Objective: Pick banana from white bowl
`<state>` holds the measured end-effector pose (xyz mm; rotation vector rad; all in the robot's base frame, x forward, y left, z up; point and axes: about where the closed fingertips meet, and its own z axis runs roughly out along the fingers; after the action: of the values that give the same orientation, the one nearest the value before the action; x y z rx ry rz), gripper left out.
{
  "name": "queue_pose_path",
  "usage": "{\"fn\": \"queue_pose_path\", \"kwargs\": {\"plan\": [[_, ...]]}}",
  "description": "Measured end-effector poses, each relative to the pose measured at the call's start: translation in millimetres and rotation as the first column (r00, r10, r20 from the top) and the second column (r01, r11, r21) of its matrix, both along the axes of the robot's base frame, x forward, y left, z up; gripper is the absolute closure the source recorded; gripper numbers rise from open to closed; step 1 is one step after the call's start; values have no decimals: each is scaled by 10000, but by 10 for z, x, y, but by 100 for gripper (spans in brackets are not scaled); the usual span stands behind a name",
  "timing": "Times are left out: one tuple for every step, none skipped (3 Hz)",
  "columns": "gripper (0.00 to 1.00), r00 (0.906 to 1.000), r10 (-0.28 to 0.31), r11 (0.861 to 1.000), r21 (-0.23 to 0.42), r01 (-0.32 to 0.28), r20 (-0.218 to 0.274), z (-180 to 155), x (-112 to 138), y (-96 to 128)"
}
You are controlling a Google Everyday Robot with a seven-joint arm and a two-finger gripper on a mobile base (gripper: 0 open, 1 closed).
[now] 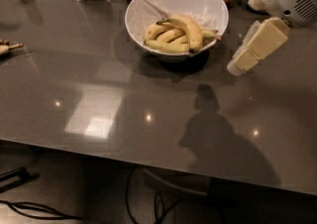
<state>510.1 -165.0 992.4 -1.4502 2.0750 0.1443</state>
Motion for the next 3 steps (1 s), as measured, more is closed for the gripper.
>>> {"fn": "queue_pose_path", "kwargs": {"plan": [[0, 9992, -267, 9879, 1534, 218, 299, 82, 385, 272], [0, 9992, -269, 9879, 1535, 220, 300, 82, 385, 272], [0, 9924, -955, 9826, 1670, 815, 770, 109, 488, 282]]}}
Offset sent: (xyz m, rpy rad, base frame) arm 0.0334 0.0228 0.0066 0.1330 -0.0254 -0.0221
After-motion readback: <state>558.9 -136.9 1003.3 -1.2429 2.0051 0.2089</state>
